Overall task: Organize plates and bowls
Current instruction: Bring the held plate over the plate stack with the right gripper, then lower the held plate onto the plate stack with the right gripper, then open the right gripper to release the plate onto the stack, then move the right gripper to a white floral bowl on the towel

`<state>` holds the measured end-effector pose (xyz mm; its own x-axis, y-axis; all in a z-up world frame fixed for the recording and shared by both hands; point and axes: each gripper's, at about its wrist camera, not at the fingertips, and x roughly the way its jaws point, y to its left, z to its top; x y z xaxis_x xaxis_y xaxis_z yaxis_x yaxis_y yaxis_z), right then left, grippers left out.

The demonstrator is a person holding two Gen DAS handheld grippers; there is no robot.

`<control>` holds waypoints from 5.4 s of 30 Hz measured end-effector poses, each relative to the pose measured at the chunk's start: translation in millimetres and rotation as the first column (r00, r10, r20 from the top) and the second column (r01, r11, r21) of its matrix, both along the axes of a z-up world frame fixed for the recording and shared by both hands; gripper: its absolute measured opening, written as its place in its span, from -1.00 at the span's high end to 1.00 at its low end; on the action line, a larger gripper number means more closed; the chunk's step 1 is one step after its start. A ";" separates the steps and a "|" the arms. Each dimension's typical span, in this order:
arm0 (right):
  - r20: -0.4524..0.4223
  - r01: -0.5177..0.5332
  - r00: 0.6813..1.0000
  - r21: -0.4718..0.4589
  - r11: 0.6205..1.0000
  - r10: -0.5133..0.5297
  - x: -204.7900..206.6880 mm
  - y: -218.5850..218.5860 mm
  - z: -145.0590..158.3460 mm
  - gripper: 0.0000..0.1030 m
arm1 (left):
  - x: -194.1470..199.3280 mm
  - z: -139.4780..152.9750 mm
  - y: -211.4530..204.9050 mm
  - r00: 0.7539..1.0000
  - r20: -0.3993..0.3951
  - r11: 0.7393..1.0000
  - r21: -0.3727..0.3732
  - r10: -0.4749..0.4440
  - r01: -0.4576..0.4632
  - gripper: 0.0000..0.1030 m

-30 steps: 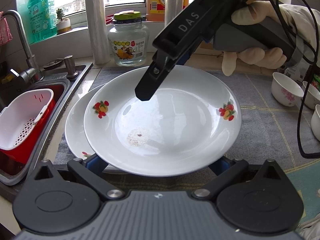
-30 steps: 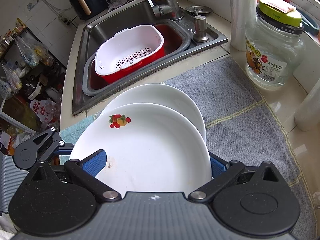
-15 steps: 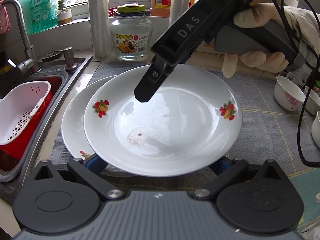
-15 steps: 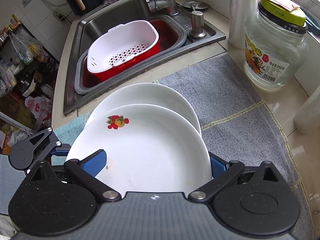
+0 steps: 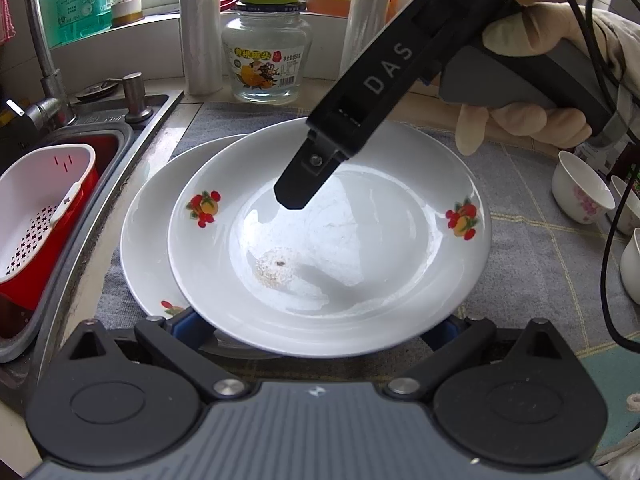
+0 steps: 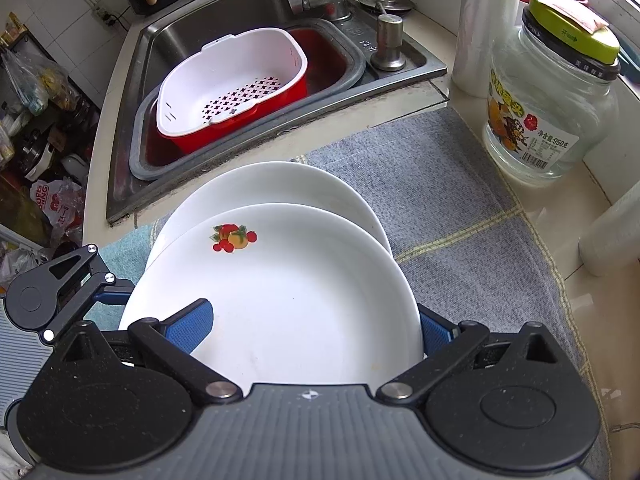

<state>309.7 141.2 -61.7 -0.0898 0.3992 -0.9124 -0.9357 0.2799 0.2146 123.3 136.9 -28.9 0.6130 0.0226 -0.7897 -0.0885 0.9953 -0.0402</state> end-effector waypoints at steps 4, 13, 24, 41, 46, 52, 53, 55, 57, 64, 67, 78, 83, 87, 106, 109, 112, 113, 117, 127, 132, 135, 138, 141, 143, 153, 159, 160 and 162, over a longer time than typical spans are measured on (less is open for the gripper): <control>0.030 0.003 1.000 -0.028 1.000 -0.002 -3.9 3.5 -0.5 -1.00 | 7.4 -0.3 5.1 0.999 -0.036 1.000 -0.015 -0.014 0.014 -0.97; 0.042 0.033 0.999 -0.078 0.996 -0.030 -3.0 9.9 -1.6 -1.00 | 14.8 0.8 14.8 0.994 -0.092 0.997 -0.049 -0.062 0.058 -0.97; 0.038 0.074 0.997 -0.115 0.991 -0.070 -2.2 12.9 -3.4 -1.00 | 23.5 6.0 33.0 0.975 -0.158 0.982 -0.131 -0.154 0.134 -0.97; 0.019 0.100 0.995 -0.119 0.988 -0.098 -2.3 2.1 1.3 -1.00 | 24.1 7.8 27.4 0.956 -0.200 0.976 -0.083 -0.215 0.202 -0.97; 0.028 0.100 0.995 -0.119 0.988 -0.098 -4.4 0.4 3.5 -1.00 | 21.8 9.1 26.1 0.956 -0.197 0.975 -0.074 -0.220 0.209 -0.98; 0.028 0.102 0.995 -0.116 0.988 -0.100 -6.6 -3.2 6.6 -1.00 | 19.3 8.9 22.8 0.953 -0.197 0.973 -0.051 -0.231 0.225 -0.97; 0.030 0.101 0.995 -0.115 0.988 -0.099 -7.1 -3.5 6.9 -1.00 | 19.1 8.8 22.3 0.952 -0.198 0.972 -0.047 -0.234 0.229 -0.97; 0.029 0.103 0.994 -0.112 0.988 -0.101 -7.8 -4.9 7.6 -1.00 | 18.5 9.0 20.5 0.949 -0.204 0.970 -0.038 -0.241 0.238 -0.98; 0.026 0.104 0.994 -0.111 0.988 -0.102 -8.4 -6.5 8.4 -1.00 | 18.4 9.4 19.7 0.946 -0.208 0.969 -0.033 -0.247 0.245 -0.98; 0.017 0.112 0.994 -0.099 0.989 -0.111 -12.3 -11.0 10.5 -1.00 | 17.0 11.5 18.7 0.935 -0.229 0.962 -0.017 -0.270 0.274 -0.98; 0.013 0.115 0.993 -0.096 0.989 -0.114 -13.4 -12.5 10.8 -1.00 | 16.7 11.6 17.6 0.929 -0.239 0.958 -0.009 -0.281 0.288 -0.98; -0.006 0.121 0.992 -0.081 0.989 -0.122 -13.5 -17.1 10.1 -1.00 | 14.9 11.8 17.7 0.926 -0.237 0.954 -0.001 -0.292 0.301 -0.98; -0.019 0.115 0.993 -0.064 0.991 -0.117 -14.7 -18.6 12.1 -1.00 | 8.2 13.0 17.3 0.937 -0.207 0.957 0.012 -0.281 0.289 -0.98; -0.031 0.120 0.992 -0.063 0.991 -0.122 -13.7 -18.3 10.3 -1.00 | 1.4 15.8 19.6 0.949 -0.189 0.965 0.019 -0.254 0.262 -0.98; 0.009 0.126 0.992 -0.077 0.989 -0.125 -19.2 -5.3 0.9 -1.00 | -31.5 27.1 24.4 0.990 0.006 0.987 0.078 -0.139 0.138 -0.98; 0.020 0.114 0.993 -0.059 0.992 -0.113 -22.7 -3.3 3.9 -1.00 | -34.8 27.5 22.5 0.991 0.023 0.989 0.076 -0.133 0.131 -0.98; 0.083 0.124 0.989 -0.043 0.991 -0.120 -27.9 -6.6 7.9 -1.00 | -39.3 28.9 18.5 0.990 0.056 0.988 0.090 -0.127 0.122 -0.98; 0.099 0.137 0.986 -0.026 0.990 -0.134 -29.6 -10.7 9.7 -1.00 | -40.9 29.7 16.9 0.989 0.071 0.988 0.097 -0.126 0.119 -0.98; 0.153 0.201 0.966 0.066 0.977 -0.209 -42.3 -37.4 18.2 -1.00 | -43.9 32.6 8.3 0.984 0.130 0.988 0.115 -0.120 0.105 -0.98; 0.279 0.403 0.846 0.221 0.888 -0.454 -71.9 -124.1 26.6 -1.00 | -19.9 26.1 -23.9 0.956 0.172 0.971 0.070 -0.237 0.228 -0.98; 0.382 0.561 0.686 0.264 0.785 -0.619 -91.7 -182.1 21.9 -1.00 | -4.0 16.8 -50.1 0.913 0.191 0.933 0.062 -0.361 0.356 -0.98; 0.374 0.661 0.603 0.260 0.704 -0.705 -101.0 -217.1 19.0 -1.00 | 5.6 10.4 -74.0 0.883 0.181 0.900 0.036 -0.434 0.435 -0.98; 0.379 0.733 0.515 0.269 0.624 -0.769 -115.5 -253.4 19.9 -1.00 | 8.7 7.5 -102.5 0.836 0.182 0.854 0.048 -0.518 0.518 -0.98; 0.389 0.782 0.436 0.282 0.555 -0.812 -126.1 -287.0 23.2 -1.00 | 12.3 3.4 -130.8 0.789 0.179 0.807 0.055 -0.587 0.588 -0.98; 0.389 0.811 0.385 0.289 0.508 -0.837 -132.3 -311.1 24.4 -1.00 | 12.4 0.8 -151.1 0.762 0.176 0.779 0.058 -0.624 0.624 -0.98; 0.372 0.869 0.268 0.306 0.390 -0.889 -158.4 -412.9 27.2 -1.00 | 10.4 -18.1 -245.0 0.679 0.146 0.692 0.058 -0.719 0.720 -0.98; 0.338 0.878 0.272 0.297 0.376 -0.901 -167.3 -453.5 20.0 -1.00 | 11.0 -35.7 -293.9 0.666 0.109 0.673 0.057 -0.738 0.737 -0.98; 0.335 0.878 0.274 0.296 0.377 -0.901 -168.7 -459.6 18.6 -1.00 | 10.9 -39.3 -300.8 0.666 0.101 0.673 0.058 -0.739 0.738 -0.98; 0.326 0.878 0.279 0.295 0.377 -0.903 -169.3 -468.9 16.7 -1.00 | 10.5 -47.4 -314.9 0.665 0.086 0.670 0.061 -0.742 0.740 -0.98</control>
<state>140.4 -327.7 -45.0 0.6811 0.0458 -0.7308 -0.0986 0.9947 -0.0295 133.8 -178.0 -76.2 0.5056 -0.4576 -0.7314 0.6813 0.7319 0.0131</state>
